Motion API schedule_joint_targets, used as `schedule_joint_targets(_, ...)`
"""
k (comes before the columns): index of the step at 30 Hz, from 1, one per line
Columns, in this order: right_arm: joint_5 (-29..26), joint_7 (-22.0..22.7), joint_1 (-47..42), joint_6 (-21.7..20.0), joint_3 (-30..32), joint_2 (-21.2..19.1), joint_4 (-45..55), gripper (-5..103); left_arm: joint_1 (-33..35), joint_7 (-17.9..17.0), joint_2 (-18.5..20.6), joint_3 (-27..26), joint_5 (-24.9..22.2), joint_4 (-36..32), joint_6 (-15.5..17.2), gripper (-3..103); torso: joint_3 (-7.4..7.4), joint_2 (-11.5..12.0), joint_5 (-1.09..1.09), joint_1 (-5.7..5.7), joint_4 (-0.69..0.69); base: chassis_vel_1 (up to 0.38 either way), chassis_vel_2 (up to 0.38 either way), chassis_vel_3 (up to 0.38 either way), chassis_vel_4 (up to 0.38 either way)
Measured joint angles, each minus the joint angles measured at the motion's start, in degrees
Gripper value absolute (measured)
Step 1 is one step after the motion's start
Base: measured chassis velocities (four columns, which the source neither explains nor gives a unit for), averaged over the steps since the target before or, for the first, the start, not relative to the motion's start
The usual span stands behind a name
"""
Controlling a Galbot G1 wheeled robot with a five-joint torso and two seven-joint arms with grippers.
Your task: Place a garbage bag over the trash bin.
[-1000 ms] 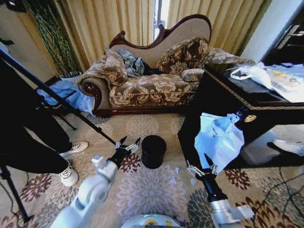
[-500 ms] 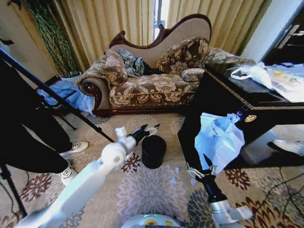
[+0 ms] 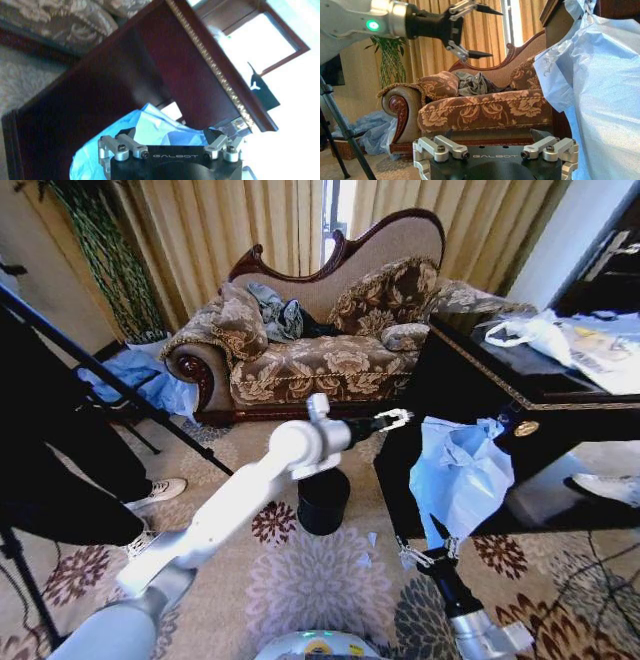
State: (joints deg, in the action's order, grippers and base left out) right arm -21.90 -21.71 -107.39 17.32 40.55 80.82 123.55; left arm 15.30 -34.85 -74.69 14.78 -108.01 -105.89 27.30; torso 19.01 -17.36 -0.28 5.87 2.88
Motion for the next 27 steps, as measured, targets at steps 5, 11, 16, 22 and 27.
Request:
schedule_joint_targets(5,-0.21,0.00,0.09,0.09,-0.06,-0.07,-0.21,100,-1.40,-1.16,-2.44,1.26,-1.29,4.12,-0.28,93,0.00,0.00,0.01,0.00,0.01,0.000,0.000,0.000,0.000)
schedule_joint_targets(11,-0.34,0.00,0.21,0.17,-0.09,-0.20,-0.60,100,-3.61,-1.85,-6.26,3.49,-2.17,8.92,-0.46,93,0.00,0.00,0.01,0.00,0.01,0.000,0.000,0.000,0.000)
schedule_joint_targets(16,-0.42,0.02,0.22,0.35,-0.05,-0.06,-0.94,100,-3.89,-2.94,-8.27,5.23,-2.89,9.83,-0.47,93,0.00,0.00,0.01,0.00,0.02,0.000,0.000,0.000,0.000)
schedule_joint_targets(22,-0.53,0.02,0.33,0.45,-0.14,-0.03,-1.31,100,-3.38,-3.32,-10.90,6.42,-2.63,11.14,-0.49,93,0.00,-0.01,0.00,0.00,0.00,0.000,0.000,0.000,0.000)
schedule_joint_targets(27,-0.59,0.08,0.43,0.46,-0.26,-0.01,-1.25,100,-3.12,-3.88,-14.01,6.59,-2.40,12.98,-0.61,90,0.00,-0.01,0.01,0.00,0.02,0.000,0.000,0.000,0.000)
